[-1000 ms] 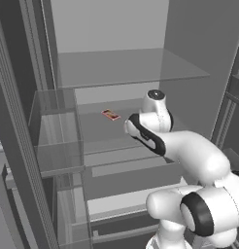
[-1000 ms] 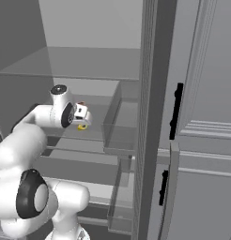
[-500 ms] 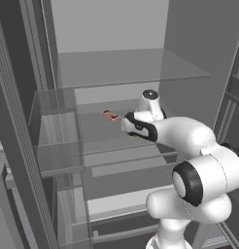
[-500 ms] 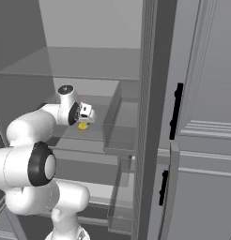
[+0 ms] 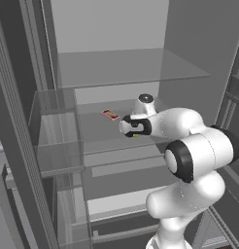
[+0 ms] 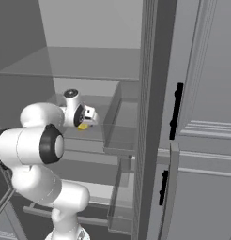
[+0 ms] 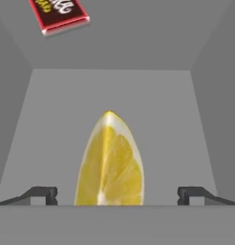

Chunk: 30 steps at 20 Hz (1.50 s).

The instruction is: Grab a lemon wedge from the fridge and one ice cube from the ice bowl, and put them in the glass of lemonade.

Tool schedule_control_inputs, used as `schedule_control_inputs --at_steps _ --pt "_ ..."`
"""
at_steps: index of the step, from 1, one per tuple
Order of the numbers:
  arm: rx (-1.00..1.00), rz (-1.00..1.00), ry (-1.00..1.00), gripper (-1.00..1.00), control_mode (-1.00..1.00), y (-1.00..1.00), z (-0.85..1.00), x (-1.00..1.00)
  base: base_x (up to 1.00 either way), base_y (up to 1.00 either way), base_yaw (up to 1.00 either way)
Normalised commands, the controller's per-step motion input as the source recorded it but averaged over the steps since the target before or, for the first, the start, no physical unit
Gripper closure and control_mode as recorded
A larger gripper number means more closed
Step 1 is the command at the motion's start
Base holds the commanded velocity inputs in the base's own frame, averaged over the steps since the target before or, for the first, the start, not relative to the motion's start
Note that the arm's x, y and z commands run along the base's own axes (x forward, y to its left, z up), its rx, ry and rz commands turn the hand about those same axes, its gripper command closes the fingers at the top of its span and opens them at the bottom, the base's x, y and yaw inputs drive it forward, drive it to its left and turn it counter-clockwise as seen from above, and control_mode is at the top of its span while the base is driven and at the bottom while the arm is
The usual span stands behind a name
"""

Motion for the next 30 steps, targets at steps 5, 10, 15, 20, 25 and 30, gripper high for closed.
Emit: schedule_control_inputs --at_steps 5,10,15,20,25,30 --pt "0.0 0.0 0.0 -1.0 -1.0 0.0 -0.35 0.11 0.0 0.0 0.0" --pt "0.0 0.0 0.0 -1.0 -1.0 0.0 -0.44 0.0 0.0 0.0 0.0" --pt "0.0 0.0 0.0 1.0 -1.0 0.0 -0.18 0.0 0.0 0.0 0.0" --pt "0.0 0.0 0.03 1.0 -1.0 0.0 0.0 0.0 0.0 0.0 0.0" --pt "0.02 0.0 -0.02 1.0 -1.0 -0.03 0.0 -0.39 0.0 0.0 0.0" --pt "0.04 0.0 -0.04 1.0 -1.0 -0.22 0.25 -1.0 0.0 0.0 0.0"
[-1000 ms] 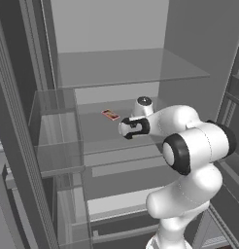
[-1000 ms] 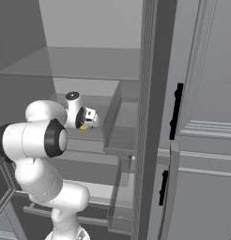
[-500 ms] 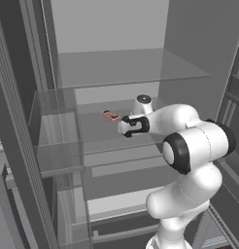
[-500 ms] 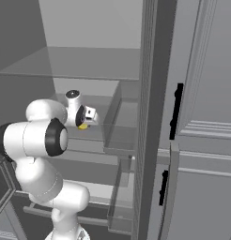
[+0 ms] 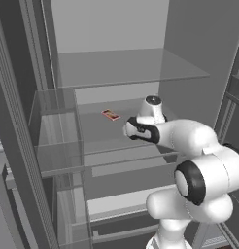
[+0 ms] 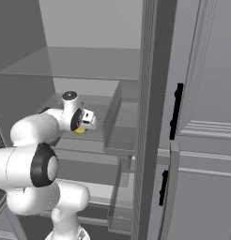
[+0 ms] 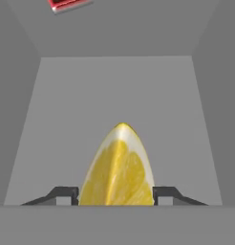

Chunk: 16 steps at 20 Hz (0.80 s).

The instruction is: Grab a lemon wedge from the fridge and one ice cube from the ice bowl, and put them in the glass of lemonade.

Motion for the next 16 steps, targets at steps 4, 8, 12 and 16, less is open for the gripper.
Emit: schedule_control_inputs --at_steps 4,8,12,16 --pt "0.01 0.0 0.0 1.0 -1.0 -0.25 0.63 -1.0 0.0 0.0 0.0" --pt "0.0 0.0 0.0 1.0 -1.0 -0.19 0.98 -1.0 0.0 0.0 0.0" --pt "-0.01 0.0 0.0 1.0 -1.0 0.0 1.0 -0.99 0.0 0.0 0.0" --pt "-0.01 0.0 0.0 1.0 -1.0 0.0 1.0 -1.0 0.0 0.0 0.0"
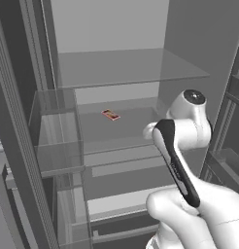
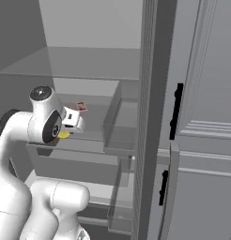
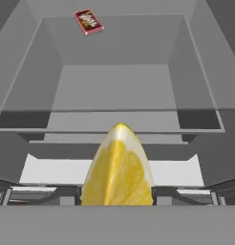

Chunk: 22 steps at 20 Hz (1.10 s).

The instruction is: Grab a lemon wedge from the fridge and one ice cube from the ice bowl, and put them in the glass of lemonade.

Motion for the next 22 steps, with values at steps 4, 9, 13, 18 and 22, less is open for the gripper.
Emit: schedule_control_inputs --at_steps 4,9,13,18,22 --pt "0.0 0.0 0.0 1.0 -1.0 0.0 1.0 -1.0 0.0 0.0 0.0" --pt "0.0 0.0 -0.04 1.0 -1.0 0.0 0.63 -0.89 0.0 0.0 0.0" --pt "0.0 0.0 0.0 1.0 -1.0 0.0 0.0 0.0 0.0 0.0 0.0" --pt "0.0 0.0 0.0 1.0 -1.0 0.0 0.0 -0.18 0.0 0.0 0.0" --pt "0.0 0.0 0.0 1.0 1.0 0.0 0.0 0.0 -0.98 0.0 0.0"
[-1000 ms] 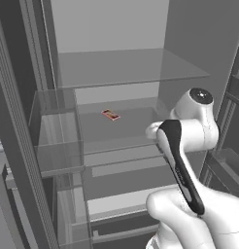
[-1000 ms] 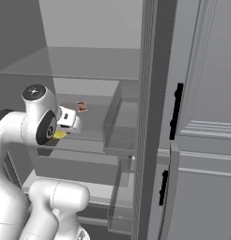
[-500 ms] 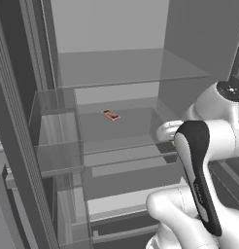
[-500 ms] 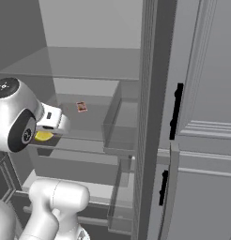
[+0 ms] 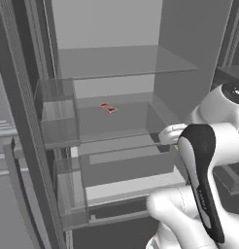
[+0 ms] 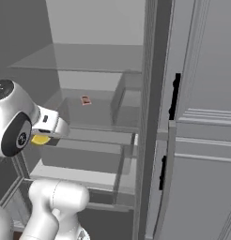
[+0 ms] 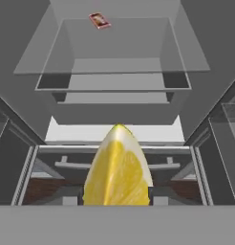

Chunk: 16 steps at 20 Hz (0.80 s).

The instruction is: Grab a lemon wedge from the fridge and one ice cube from the ice bowl, and put them in the glass of lemonade.

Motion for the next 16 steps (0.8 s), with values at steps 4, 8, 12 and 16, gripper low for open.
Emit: schedule_control_inputs --at_steps 4,8,12,16 --pt "0.0 0.0 0.0 1.0 1.0 0.0 0.0 0.0 -1.0 0.0 0.0" --pt "0.0 0.0 0.0 1.0 1.0 0.0 0.0 0.0 -1.0 0.05 0.05" --pt "0.0 0.0 0.0 1.0 1.0 0.0 0.0 0.0 -1.0 0.38 0.32" --pt "0.0 0.0 0.0 1.0 1.0 0.0 0.0 0.0 -0.51 0.51 0.79"
